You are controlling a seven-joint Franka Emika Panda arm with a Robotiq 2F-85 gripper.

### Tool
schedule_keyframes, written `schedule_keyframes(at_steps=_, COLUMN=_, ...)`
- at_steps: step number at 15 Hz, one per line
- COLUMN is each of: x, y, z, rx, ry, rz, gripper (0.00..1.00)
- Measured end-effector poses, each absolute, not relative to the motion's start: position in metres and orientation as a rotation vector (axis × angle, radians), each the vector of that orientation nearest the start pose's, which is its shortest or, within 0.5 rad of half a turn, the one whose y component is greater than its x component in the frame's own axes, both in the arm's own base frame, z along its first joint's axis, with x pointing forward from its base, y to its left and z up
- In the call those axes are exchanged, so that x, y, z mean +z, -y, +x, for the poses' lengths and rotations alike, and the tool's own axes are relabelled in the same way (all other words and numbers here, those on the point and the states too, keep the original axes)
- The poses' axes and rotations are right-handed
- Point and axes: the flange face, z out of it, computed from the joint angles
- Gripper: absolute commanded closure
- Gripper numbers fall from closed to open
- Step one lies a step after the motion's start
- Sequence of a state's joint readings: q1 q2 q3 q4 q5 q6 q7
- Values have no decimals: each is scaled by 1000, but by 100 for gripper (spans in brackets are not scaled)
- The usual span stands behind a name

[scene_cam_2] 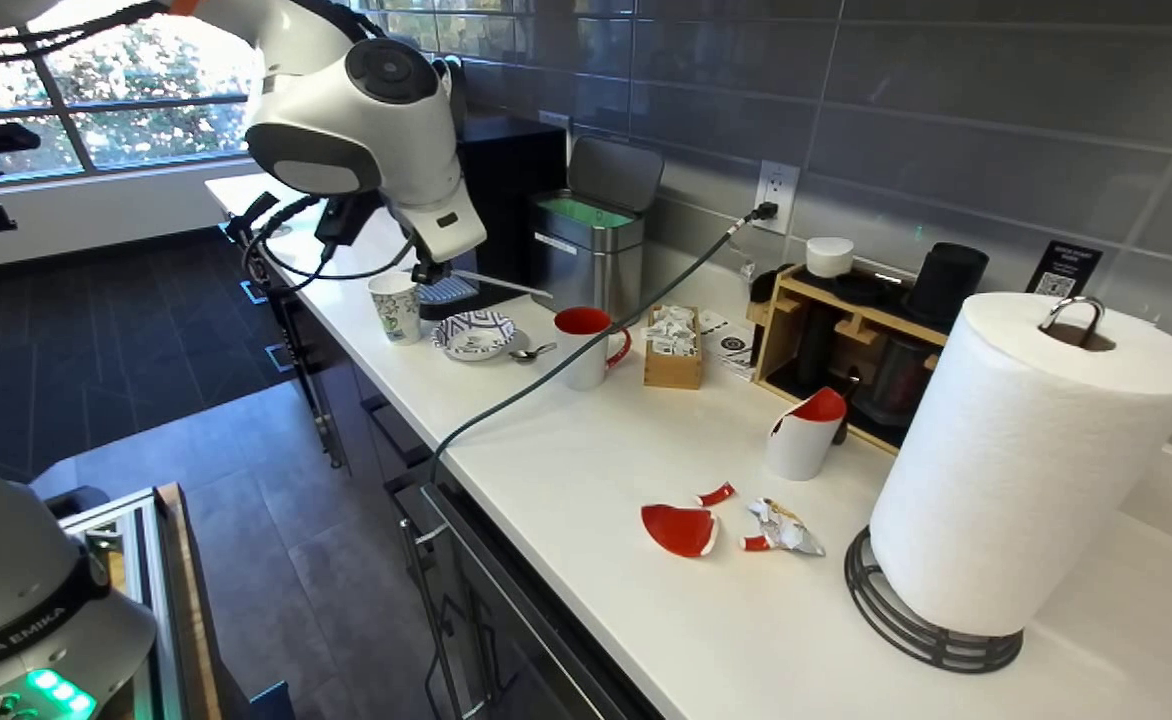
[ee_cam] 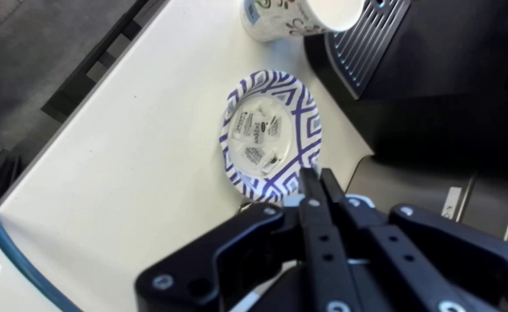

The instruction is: The object was instructed to pick up an object and put it in a cap and it was jerking

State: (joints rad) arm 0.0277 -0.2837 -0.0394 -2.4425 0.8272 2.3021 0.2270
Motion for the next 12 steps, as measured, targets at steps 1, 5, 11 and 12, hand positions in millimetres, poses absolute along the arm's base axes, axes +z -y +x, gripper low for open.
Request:
schedule_keyframes(at_steps=1, x=429, y=-8, z=462, rx=-67, ry=-861, rz=-2280, gripper=99)
schedule_keyframes(at_steps=5, x=426, y=14, z=462, rx=34, ry=-654, rz=-2186, gripper=97)
schedule_keyframes(at_steps=11, x=422, y=17, z=467, rx=111, ry=-586, rz=-2133, gripper=99)
schedule_keyframes(at_steps=12, x=428, y=14, z=467, rx=147, ry=-562, rz=-2090, gripper=99)
